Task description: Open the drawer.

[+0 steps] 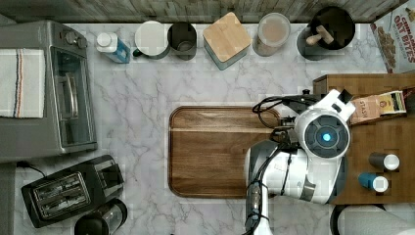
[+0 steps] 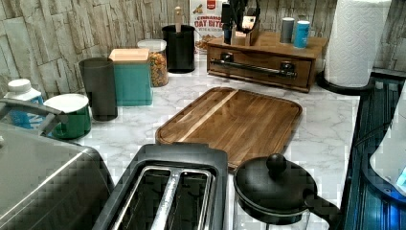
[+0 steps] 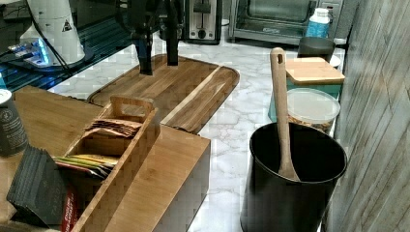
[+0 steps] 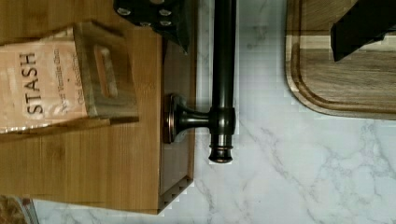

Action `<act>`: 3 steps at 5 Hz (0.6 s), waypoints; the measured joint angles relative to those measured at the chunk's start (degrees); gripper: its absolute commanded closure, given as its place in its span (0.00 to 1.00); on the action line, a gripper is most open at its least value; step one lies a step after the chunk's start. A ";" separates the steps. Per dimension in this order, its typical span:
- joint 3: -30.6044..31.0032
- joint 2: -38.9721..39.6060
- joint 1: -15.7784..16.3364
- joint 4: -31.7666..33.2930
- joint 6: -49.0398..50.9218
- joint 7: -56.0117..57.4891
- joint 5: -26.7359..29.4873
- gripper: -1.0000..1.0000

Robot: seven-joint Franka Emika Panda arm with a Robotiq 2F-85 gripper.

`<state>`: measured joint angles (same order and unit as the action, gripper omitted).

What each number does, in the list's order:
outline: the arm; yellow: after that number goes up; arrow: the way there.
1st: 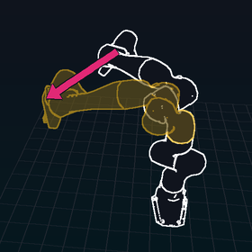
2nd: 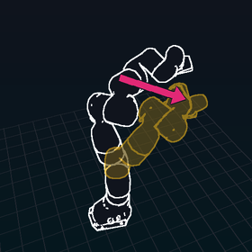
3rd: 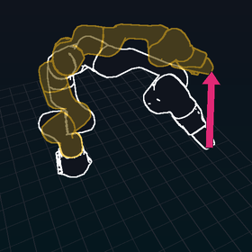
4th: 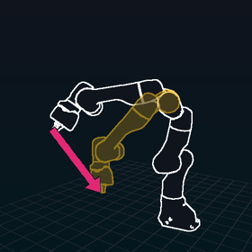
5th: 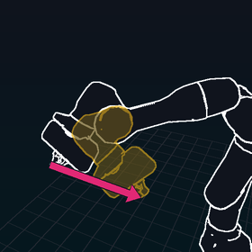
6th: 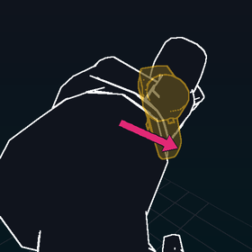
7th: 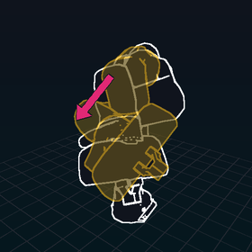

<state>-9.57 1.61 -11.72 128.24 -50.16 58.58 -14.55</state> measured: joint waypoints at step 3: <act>-1.11 7.21 -2.05 1.23 -5.76 1.51 1.78 0.00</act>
<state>-10.67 8.82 -13.76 129.48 -55.92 60.09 -12.76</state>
